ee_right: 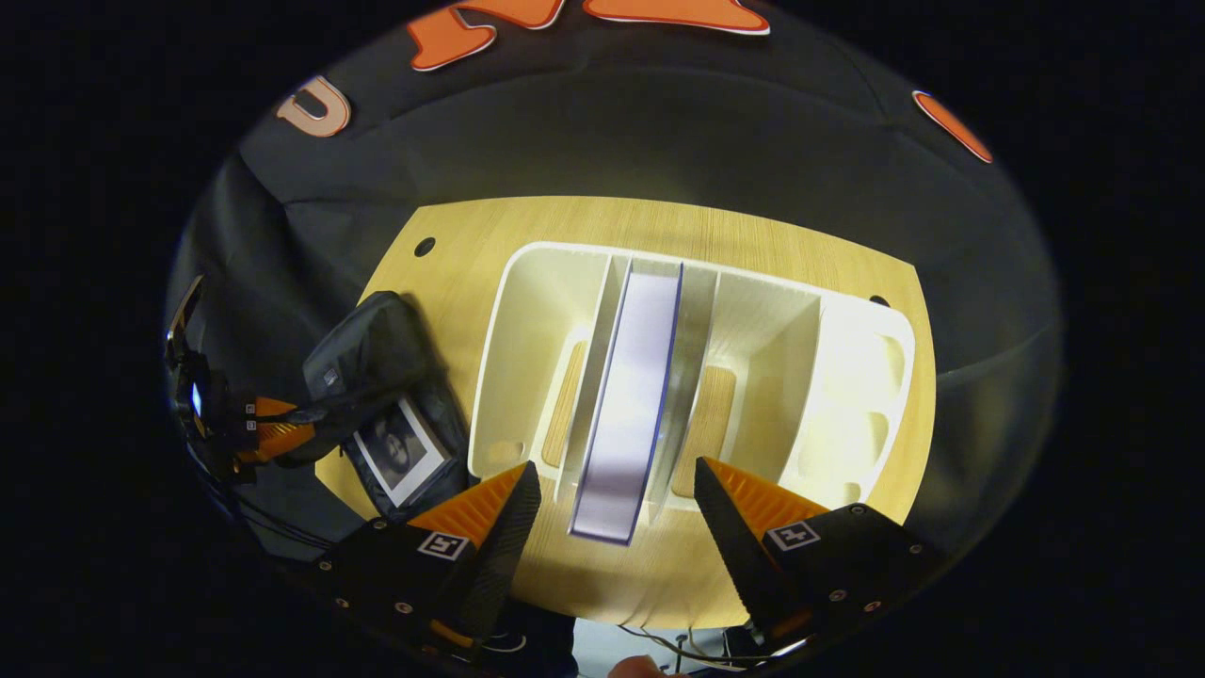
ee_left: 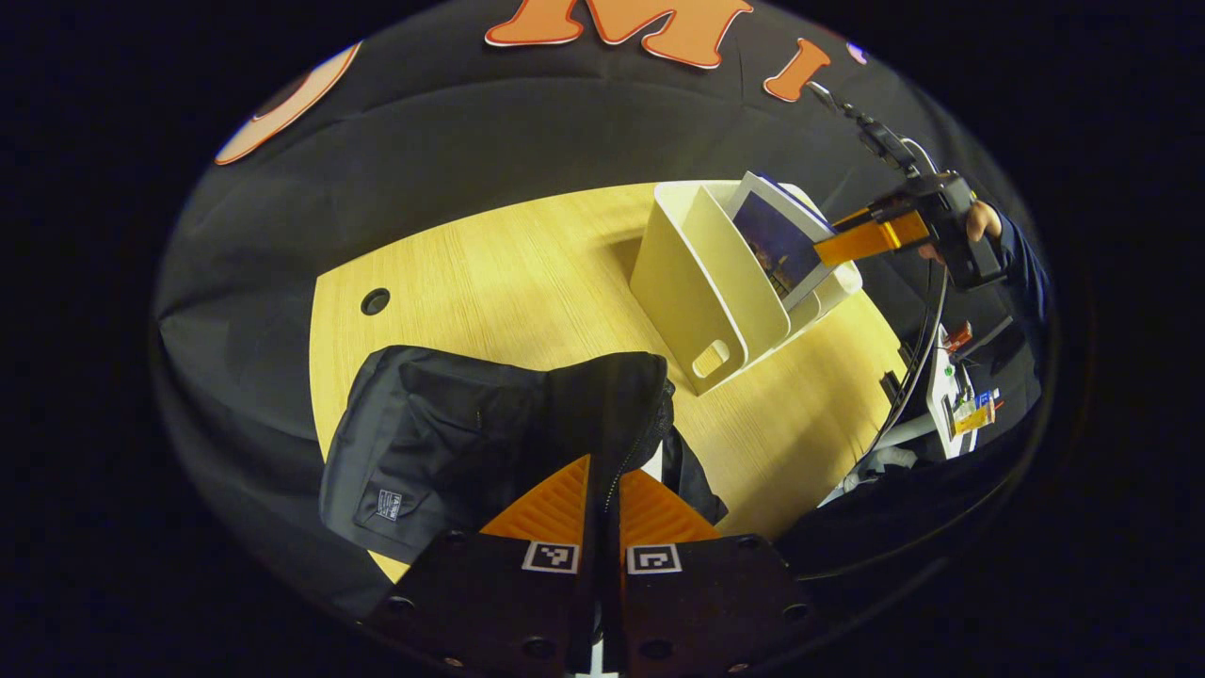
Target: Open the schoolbag, grab two books from the bookshelf and put them into the schoolbag.
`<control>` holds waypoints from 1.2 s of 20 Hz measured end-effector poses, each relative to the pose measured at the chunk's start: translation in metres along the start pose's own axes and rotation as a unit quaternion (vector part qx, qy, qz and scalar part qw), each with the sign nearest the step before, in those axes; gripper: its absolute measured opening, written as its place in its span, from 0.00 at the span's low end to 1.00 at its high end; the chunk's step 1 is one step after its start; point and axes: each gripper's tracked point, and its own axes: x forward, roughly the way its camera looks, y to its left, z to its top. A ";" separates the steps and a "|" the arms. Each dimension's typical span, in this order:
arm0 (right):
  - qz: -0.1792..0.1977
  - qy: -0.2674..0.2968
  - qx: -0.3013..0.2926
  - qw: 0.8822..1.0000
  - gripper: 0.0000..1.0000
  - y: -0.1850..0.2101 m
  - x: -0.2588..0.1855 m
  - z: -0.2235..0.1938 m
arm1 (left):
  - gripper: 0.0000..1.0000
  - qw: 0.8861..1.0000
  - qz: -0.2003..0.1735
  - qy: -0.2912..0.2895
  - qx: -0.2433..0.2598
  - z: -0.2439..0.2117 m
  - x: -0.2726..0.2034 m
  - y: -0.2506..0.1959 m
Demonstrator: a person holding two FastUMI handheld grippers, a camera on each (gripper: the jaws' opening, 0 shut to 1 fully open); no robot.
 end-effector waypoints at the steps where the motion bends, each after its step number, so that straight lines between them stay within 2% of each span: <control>1: 0.000 0.001 0.002 1.000 0.99 -0.001 0.002 0.006 | 0.05 1.000 0.001 0.001 -0.002 0.001 0.000 0.000; 7: -0.011 0.025 0.006 1.000 0.98 -0.003 0.026 0.020 | 0.05 1.000 0.003 0.004 -0.005 0.001 0.000 0.003; 9: -0.024 0.034 0.007 0.999 0.94 -0.004 0.031 0.018 | 0.05 1.000 0.003 0.004 -0.003 0.001 0.000 0.005; 10: -0.030 0.037 0.011 0.999 0.73 -0.006 0.033 0.017 | 0.05 1.000 0.002 0.003 0.000 0.002 -0.001 0.005; 11: -0.035 0.041 0.014 0.998 0.78 -0.005 0.034 0.016 | 0.05 1.000 0.001 0.004 0.001 0.001 -0.001 0.005; 12: -0.041 0.044 0.020 0.998 0.53 -0.007 0.036 0.015 | 0.05 1.000 0.000 0.003 0.003 0.001 -0.001 0.005; 13: -0.049 0.045 0.021 0.998 0.54 -0.009 0.036 0.014 | 0.05 1.000 -0.002 0.002 0.005 0.001 -0.002 0.005; 14: -0.055 0.047 0.027 0.997 0.44 -0.011 0.035 0.013 | 0.05 1.000 -0.003 0.001 0.007 0.001 -0.002 0.005; 15: -0.057 0.053 0.034 0.996 0.41 -0.009 0.033 0.007 | 0.05 1.000 -0.005 0.000 0.007 0.002 -0.003 0.004; 18: -0.062 0.047 0.049 0.996 0.36 -0.004 0.019 -0.003 | 0.05 1.000 -0.011 -0.005 0.016 0.001 -0.006 0.005; 24: -0.070 0.031 0.091 0.993 0.35 0.008 -0.014 -0.035 | 0.05 0.999 -0.029 -0.016 0.034 -0.001 -0.012 0.005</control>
